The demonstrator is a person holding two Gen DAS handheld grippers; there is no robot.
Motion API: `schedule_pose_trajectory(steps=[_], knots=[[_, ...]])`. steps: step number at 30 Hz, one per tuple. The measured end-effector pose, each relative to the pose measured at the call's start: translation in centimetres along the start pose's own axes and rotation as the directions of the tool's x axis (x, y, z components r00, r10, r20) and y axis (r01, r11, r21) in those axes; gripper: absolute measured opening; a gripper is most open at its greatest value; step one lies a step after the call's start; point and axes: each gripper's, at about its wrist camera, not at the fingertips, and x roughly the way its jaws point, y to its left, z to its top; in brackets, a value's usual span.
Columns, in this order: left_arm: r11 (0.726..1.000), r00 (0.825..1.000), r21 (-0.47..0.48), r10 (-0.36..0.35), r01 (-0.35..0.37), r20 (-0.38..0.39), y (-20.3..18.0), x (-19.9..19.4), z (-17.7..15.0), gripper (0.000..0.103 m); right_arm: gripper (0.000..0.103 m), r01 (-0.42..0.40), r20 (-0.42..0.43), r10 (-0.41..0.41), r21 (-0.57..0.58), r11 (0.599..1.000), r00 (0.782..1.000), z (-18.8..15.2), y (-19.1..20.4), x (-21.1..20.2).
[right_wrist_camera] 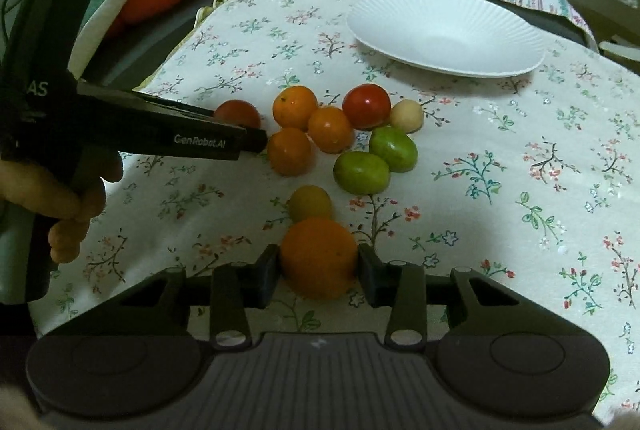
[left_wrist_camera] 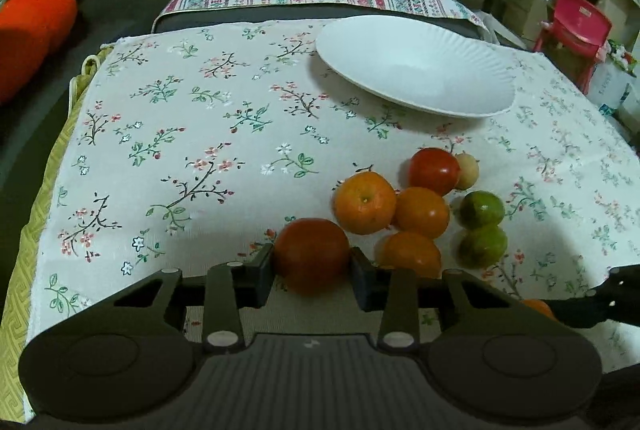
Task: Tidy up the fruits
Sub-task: 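Close the right tool on the tangerine while the left tool closes on the red tomato, then carry both fruits onto the white plate and open both tools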
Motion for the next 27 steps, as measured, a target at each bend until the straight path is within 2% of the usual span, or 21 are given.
schedule_pose_trajectory(steps=[5, 10, 20, 27], knots=[[1.000, 0.999, -0.001, -0.017, 0.017, 0.036, -0.3, -1.4, 0.3, 0.016, 0.037, -0.030, -0.009, 0.030, 0.030, 0.999, 0.999, 0.3, -0.6, -0.4], [0.999, 0.999, -0.030, -0.039, 0.040, 0.036, -0.1, -1.6, 0.9, 0.016, 0.037, -0.017, 0.004, 0.017, 0.063, 0.998, 1.000, 1.0, -1.9, -1.3], [0.997, 0.996, -0.043, -0.055, 0.059, 0.075, -0.9, -2.3, 3.8, 0.016, 0.037, 0.027, 0.116, -0.045, 0.151, 0.988, 0.992, 4.4, -6.9, -3.8], [0.996, 0.993, -0.039, -0.076, 0.080, 0.092, -2.3, -0.7, 6.1, 0.016, 0.037, 0.058, 0.169, -0.093, 0.196, 0.979, 0.981, 6.4, -9.9, -3.7]])
